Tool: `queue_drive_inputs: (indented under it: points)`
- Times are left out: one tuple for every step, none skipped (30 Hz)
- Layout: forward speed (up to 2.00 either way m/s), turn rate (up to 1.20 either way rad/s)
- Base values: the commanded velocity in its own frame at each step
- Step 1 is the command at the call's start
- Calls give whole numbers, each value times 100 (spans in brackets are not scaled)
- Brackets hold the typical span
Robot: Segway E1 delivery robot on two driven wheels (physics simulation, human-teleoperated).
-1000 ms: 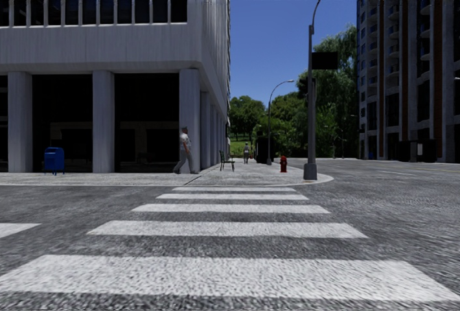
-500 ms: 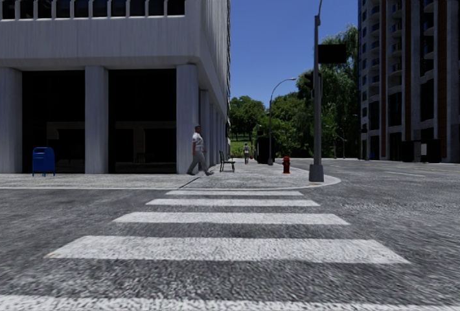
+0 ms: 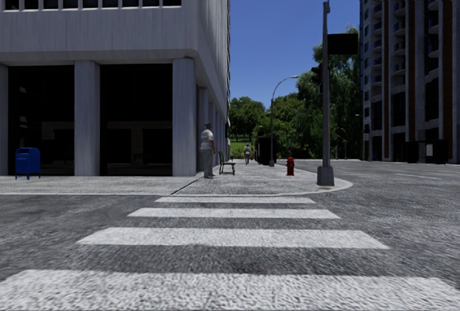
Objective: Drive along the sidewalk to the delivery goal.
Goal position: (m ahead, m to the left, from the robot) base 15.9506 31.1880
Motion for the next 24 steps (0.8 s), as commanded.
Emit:
queue_drive_inputs:
  points:
    - [200,0]
    - [200,0]
    - [200,0]
    - [200,0]
    - [200,0]
    - [200,0]
    - [200,0]
    - [200,0]
    - [200,0]
    - [200,0]
    - [200,0]
    - [200,0]
    - [200,0]
    - [200,0]
    - [200,0]
    - [200,0]
    - [200,0]
    - [200,0]
    - [200,0]
    - [200,0]
    - [200,0]
    - [200,0]
    - [200,0]
    - [200,0]
